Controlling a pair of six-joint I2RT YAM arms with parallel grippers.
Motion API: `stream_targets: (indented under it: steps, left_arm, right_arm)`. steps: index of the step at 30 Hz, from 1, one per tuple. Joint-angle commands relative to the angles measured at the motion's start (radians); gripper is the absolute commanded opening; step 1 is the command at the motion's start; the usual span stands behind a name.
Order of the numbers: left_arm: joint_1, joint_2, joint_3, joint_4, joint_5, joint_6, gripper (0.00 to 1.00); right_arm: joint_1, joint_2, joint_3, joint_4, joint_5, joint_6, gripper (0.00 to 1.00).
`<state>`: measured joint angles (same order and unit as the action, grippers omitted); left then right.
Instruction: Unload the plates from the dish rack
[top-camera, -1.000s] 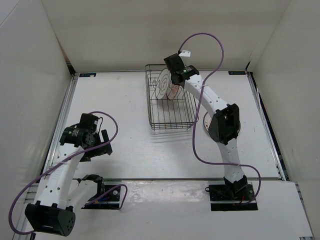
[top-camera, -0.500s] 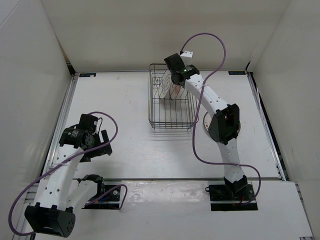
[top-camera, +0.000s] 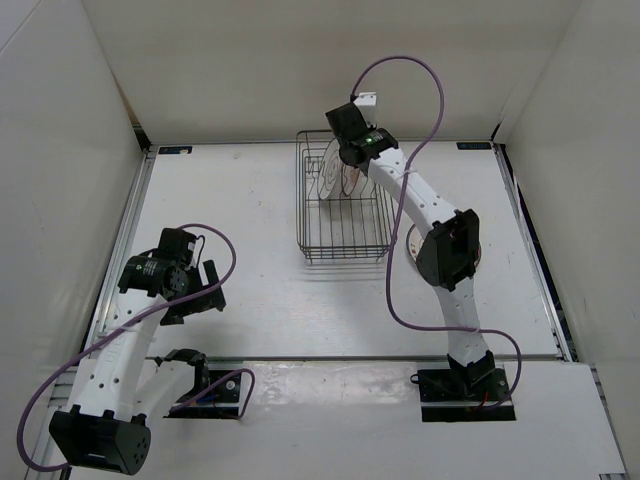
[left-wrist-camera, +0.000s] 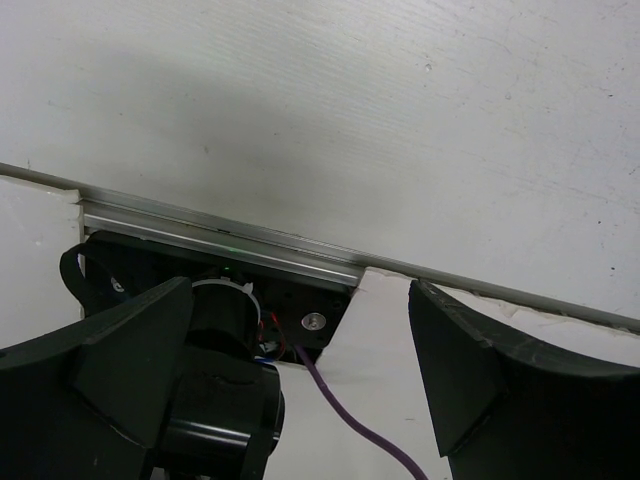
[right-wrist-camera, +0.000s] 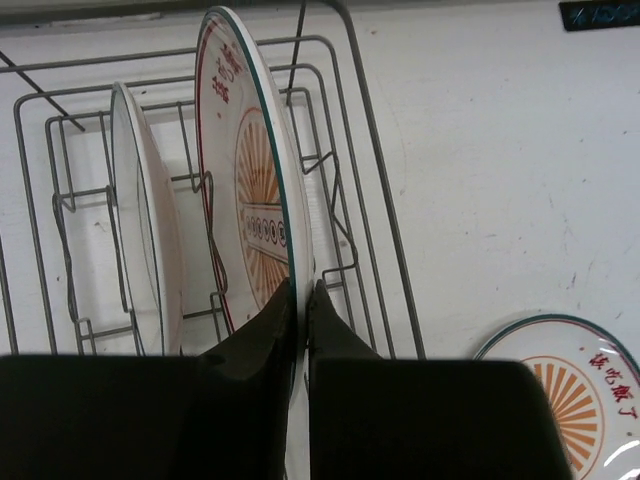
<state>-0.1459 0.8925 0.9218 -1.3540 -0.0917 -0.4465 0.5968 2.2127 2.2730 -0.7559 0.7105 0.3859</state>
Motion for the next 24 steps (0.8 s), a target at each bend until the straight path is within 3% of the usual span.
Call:
stream_targets:
  steps: [1,8,14,16,17,20,21,22,24]
  left_arm:
    - [0.005,-0.024,-0.014,-0.008,0.017,-0.014,1.00]
    - [-0.001,-0.026,-0.018,-0.008,0.027,-0.023,1.00]
    - [-0.014,-0.035,-0.029,0.007,0.046,-0.023,1.00]
    - [-0.012,-0.043,-0.028,0.004,0.044,-0.024,1.00]
    - [-0.015,-0.047,-0.024,0.003,0.040,-0.032,1.00]
    - [-0.043,-0.053,-0.020,-0.004,0.038,-0.037,1.00]
    - [-0.049,-0.059,-0.017,-0.004,0.038,-0.035,1.00]
    - [-0.063,-0.067,-0.020,0.003,0.046,-0.035,1.00]
    - [-0.076,-0.075,-0.031,0.007,0.052,-0.034,1.00]
  right_arm:
    - [0.018,-0.117,0.091,0.202,0.096,-0.108,0.00]
    - [0.020,-0.206,0.013,0.421,0.245,-0.361,0.00]
    - [0.028,-0.232,0.069,0.413,0.303,-0.461,0.00]
    - [0.006,-0.299,0.057,0.280,0.297,-0.292,0.00]
    - [-0.023,-0.353,0.016,0.145,0.253,-0.186,0.00]
    - [-0.107,-0.502,-0.191,0.012,0.045,0.109,0.00]
    - [-0.177,-0.644,-0.246,-0.006,0.011,0.179,0.00]
    - [-0.202,-0.686,-0.443,0.012,-0.026,0.198,0.00]
    - [-0.297,-0.877,-0.580,0.052,-0.149,0.241,0.00]
